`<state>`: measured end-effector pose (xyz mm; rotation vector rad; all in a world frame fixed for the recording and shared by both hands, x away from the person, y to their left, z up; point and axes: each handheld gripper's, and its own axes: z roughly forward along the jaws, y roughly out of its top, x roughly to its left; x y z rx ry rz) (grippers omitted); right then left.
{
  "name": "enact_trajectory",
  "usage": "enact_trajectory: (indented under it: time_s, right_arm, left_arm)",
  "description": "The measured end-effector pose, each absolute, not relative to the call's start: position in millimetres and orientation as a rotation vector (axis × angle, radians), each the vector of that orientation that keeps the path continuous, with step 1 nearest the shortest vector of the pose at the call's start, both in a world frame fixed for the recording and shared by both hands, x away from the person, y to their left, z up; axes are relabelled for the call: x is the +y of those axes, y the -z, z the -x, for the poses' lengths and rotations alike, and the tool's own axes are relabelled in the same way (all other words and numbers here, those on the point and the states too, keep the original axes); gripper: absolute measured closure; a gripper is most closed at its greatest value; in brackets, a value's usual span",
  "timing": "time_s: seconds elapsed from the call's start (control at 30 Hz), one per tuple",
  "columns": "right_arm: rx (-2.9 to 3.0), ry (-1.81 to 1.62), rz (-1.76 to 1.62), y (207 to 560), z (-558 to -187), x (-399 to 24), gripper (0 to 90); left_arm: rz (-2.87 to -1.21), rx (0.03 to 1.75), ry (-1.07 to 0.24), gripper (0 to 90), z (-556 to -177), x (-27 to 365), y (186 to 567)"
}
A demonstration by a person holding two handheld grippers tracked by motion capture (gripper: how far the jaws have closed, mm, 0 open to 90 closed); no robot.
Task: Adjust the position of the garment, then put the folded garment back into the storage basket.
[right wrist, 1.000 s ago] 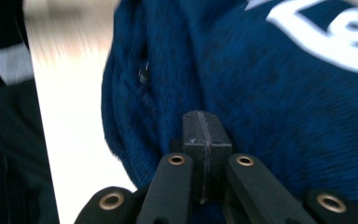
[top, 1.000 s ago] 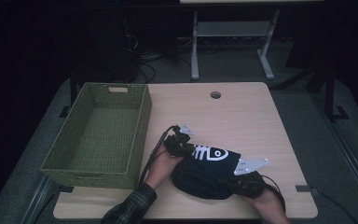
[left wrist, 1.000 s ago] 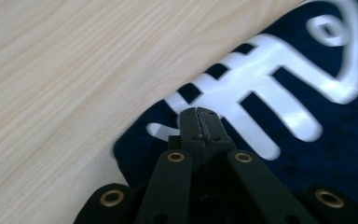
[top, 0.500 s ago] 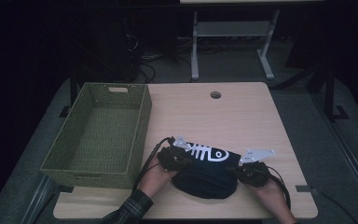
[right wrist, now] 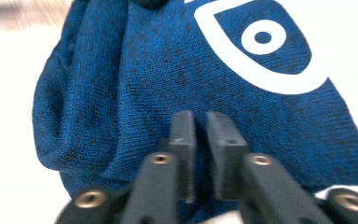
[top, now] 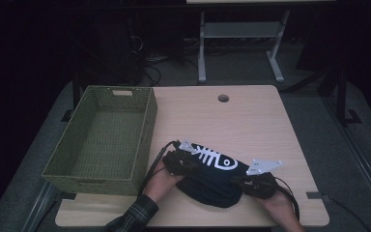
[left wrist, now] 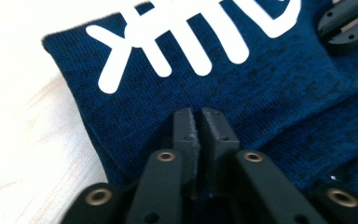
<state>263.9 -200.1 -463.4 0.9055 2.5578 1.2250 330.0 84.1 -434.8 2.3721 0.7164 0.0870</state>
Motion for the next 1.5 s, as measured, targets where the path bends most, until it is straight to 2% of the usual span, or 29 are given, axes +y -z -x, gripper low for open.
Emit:
enact_trajectory:
  time_s: [0.13,0.5,0.6,0.77,0.9,1.2,1.5]
  right_arm:
    - [2.503,-1.244,-0.930,458.3,-261.3,-210.9,63.9]
    - [2.375,-1.169,-1.043,457.4,-249.8,-240.9,28.7]
    - [2.347,-1.127,-1.099,462.2,-250.2,-249.4,16.3]
    - [2.324,-1.020,-1.174,472.1,-255.5,-260.4,6.6]
    - [2.306,-0.978,-1.210,477.7,-260.2,-265.5,2.7]
    - [2.304,-0.965,-1.242,482.9,-264.2,-268.2,2.1]
    - [2.310,-0.972,-1.255,483.2,-265.2,-268.9,2.1]
  left_arm:
    - [-2.333,0.751,-0.084,73.9,-332.5,90.3,427.6]
    - [-2.286,0.847,-0.098,37.6,-341.0,103.4,419.0]
    - [-2.275,0.857,-0.099,33.5,-343.3,104.1,420.3]
    - [-2.281,0.871,-0.084,26.7,-348.0,106.7,423.4]
    - [-2.281,0.889,-0.074,23.9,-351.5,106.5,427.9]
    - [-2.360,0.870,-0.039,18.6,-356.6,98.8,441.1]
    - [-2.385,0.885,0.015,18.6,-357.7,97.2,452.3]
